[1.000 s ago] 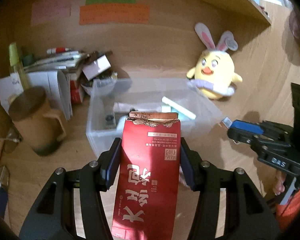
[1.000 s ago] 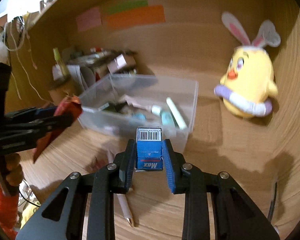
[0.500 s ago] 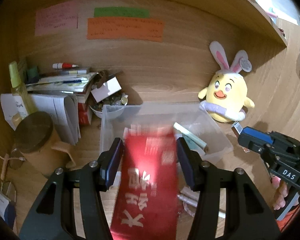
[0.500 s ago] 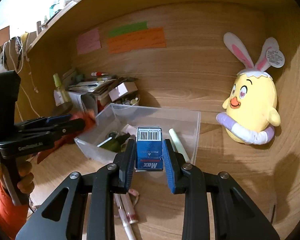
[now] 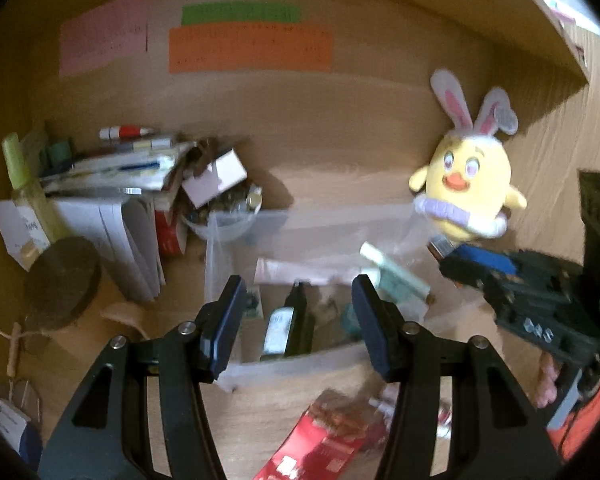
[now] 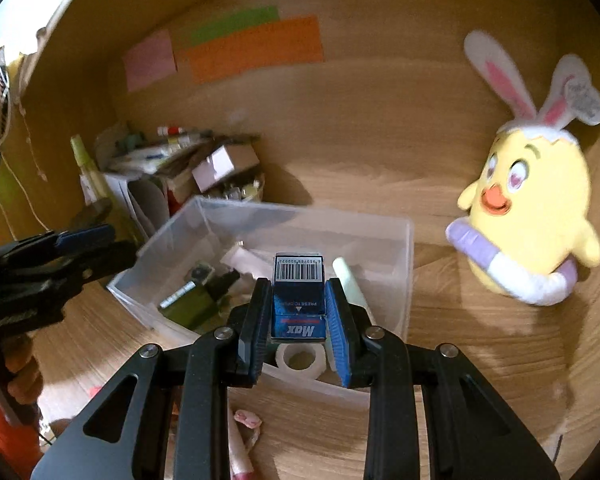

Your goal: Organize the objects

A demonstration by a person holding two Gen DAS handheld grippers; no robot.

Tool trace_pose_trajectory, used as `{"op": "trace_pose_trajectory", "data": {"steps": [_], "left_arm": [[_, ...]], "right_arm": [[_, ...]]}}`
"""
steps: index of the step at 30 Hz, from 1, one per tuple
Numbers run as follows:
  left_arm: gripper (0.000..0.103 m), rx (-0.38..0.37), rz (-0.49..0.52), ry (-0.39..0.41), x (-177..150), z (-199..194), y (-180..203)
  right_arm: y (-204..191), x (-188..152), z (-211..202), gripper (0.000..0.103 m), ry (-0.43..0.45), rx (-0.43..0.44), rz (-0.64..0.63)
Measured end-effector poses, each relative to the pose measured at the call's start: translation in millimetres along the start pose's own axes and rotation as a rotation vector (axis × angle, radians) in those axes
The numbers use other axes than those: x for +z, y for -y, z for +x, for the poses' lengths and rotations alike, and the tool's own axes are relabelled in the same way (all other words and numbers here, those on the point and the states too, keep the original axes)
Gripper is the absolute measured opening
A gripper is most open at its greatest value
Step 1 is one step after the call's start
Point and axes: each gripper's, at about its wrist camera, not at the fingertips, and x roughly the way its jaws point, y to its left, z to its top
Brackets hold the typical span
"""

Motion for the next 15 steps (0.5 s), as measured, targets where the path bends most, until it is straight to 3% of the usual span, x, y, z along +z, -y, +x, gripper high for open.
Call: {"op": "trace_pose_trajectory", "data": {"steps": [11, 15], "left_arm": [[0.085, -0.013, 0.103, -0.125, -66.5, -6.7, 0.5], [0.087, -0.047, 0.151, -0.2, -88.8, 5.3, 9.8]], "right_arm": [[2.8, -4.0, 46.2, 0.025, -0.118, -0.046, -0.022], [1.8, -2.8, 55.1, 0.025, -0.146, -0.065, -0.029]]}}
